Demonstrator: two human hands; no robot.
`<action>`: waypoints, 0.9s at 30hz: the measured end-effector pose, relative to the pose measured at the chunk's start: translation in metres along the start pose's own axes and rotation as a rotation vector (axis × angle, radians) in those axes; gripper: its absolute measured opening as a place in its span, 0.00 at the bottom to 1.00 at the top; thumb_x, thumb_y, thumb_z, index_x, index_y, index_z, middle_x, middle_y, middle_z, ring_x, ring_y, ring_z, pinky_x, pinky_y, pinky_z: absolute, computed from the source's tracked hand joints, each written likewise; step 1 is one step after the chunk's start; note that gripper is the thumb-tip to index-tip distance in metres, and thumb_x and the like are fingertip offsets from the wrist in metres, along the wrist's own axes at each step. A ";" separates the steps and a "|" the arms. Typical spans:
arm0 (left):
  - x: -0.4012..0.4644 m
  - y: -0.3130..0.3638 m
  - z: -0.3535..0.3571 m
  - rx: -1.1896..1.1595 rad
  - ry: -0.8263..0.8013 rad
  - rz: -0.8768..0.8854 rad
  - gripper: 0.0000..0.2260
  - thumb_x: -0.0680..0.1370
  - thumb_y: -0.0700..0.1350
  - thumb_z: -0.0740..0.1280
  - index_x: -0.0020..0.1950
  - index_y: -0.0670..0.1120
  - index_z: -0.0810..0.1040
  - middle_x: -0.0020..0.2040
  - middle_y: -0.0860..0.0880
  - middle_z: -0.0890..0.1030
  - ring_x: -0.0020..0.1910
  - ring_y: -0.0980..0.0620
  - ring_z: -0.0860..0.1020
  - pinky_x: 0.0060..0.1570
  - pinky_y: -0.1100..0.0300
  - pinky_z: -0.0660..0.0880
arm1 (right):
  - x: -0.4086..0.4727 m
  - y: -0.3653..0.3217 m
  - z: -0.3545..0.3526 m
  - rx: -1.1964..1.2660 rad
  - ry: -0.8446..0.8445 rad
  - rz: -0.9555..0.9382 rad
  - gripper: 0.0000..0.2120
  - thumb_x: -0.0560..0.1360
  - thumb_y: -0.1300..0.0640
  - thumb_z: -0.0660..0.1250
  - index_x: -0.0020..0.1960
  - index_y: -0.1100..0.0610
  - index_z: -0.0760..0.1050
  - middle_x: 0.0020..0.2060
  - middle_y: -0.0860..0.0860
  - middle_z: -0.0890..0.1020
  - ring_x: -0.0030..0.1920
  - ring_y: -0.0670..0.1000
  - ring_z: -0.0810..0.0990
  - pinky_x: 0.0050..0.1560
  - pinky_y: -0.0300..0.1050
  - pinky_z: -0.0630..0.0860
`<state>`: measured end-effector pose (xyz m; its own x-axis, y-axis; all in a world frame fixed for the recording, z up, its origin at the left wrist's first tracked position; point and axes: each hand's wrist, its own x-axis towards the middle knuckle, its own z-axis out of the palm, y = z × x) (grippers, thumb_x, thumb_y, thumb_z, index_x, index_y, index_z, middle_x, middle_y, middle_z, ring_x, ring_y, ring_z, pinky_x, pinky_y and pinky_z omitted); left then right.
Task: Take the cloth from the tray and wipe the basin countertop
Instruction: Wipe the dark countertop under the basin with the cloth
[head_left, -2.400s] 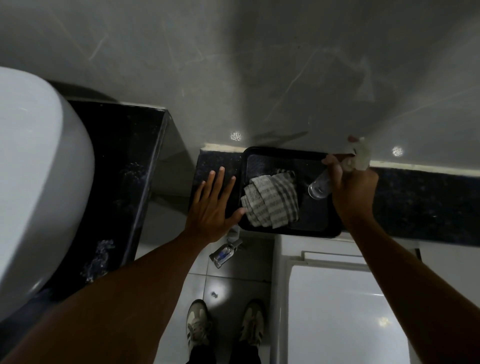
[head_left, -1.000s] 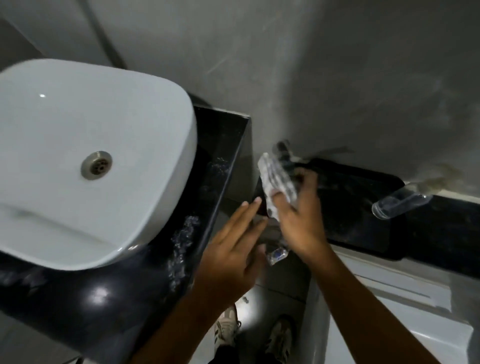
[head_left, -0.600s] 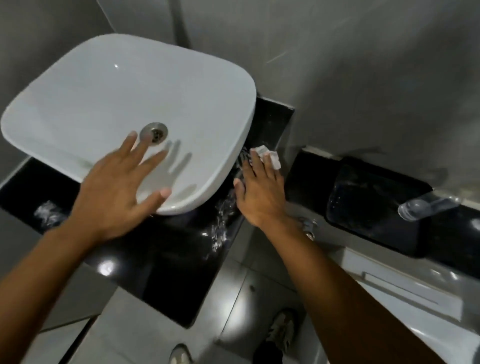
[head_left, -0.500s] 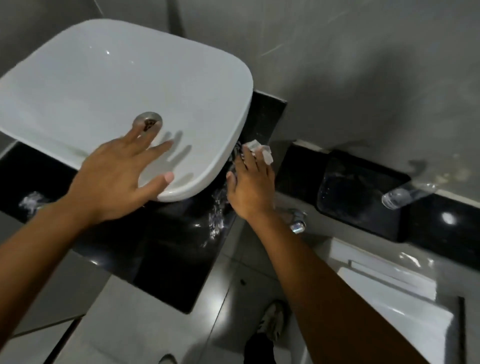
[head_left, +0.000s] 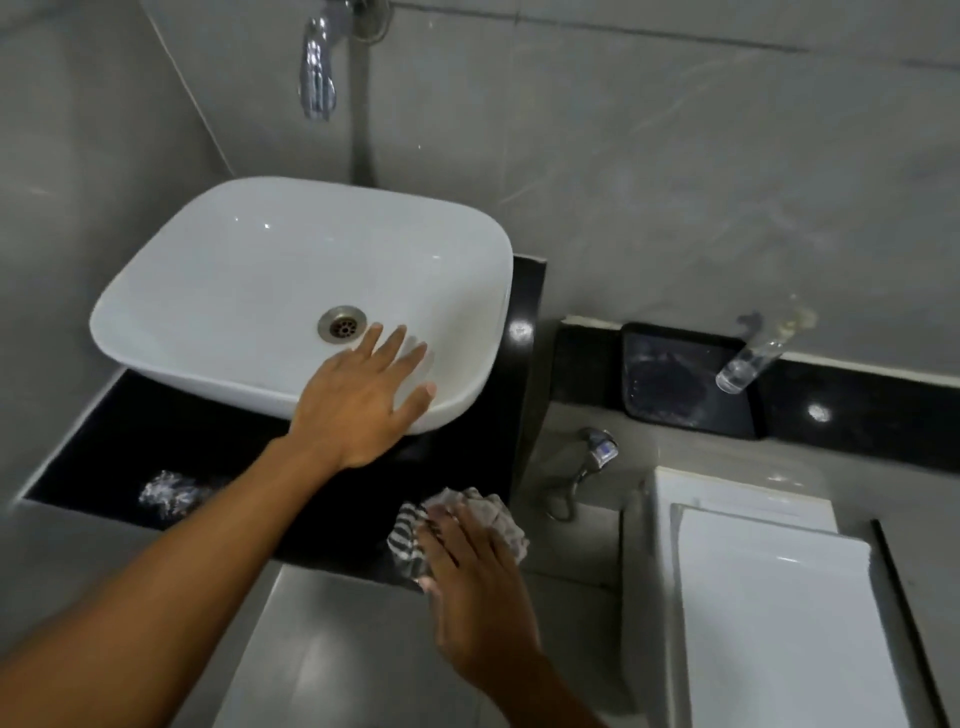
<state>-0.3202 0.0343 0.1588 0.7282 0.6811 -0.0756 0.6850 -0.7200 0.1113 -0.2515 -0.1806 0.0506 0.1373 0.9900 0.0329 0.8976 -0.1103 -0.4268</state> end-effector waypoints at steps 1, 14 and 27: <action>0.000 0.000 0.002 0.005 0.018 -0.001 0.30 0.79 0.65 0.41 0.78 0.54 0.54 0.80 0.50 0.54 0.79 0.48 0.50 0.72 0.47 0.60 | 0.006 0.007 0.002 -0.015 0.020 0.011 0.27 0.74 0.50 0.61 0.73 0.52 0.68 0.74 0.50 0.69 0.76 0.55 0.63 0.74 0.53 0.62; 0.003 0.002 0.011 0.037 0.162 -0.094 0.29 0.76 0.64 0.48 0.75 0.56 0.64 0.78 0.56 0.62 0.77 0.49 0.60 0.60 0.49 0.73 | 0.246 0.136 -0.055 -0.130 0.117 0.215 0.21 0.80 0.52 0.62 0.70 0.58 0.71 0.69 0.58 0.74 0.68 0.61 0.71 0.65 0.56 0.69; 0.003 0.002 0.013 0.040 0.166 -0.068 0.29 0.77 0.62 0.47 0.76 0.54 0.61 0.79 0.53 0.61 0.78 0.49 0.55 0.71 0.47 0.62 | -0.017 0.005 -0.001 -0.026 0.026 -0.157 0.28 0.66 0.54 0.66 0.67 0.52 0.76 0.69 0.47 0.75 0.71 0.52 0.71 0.66 0.50 0.73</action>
<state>-0.3165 0.0326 0.1456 0.6689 0.7387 0.0833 0.7353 -0.6739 0.0716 -0.2493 -0.1979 0.0486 0.0053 0.9926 0.1212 0.9194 0.0428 -0.3909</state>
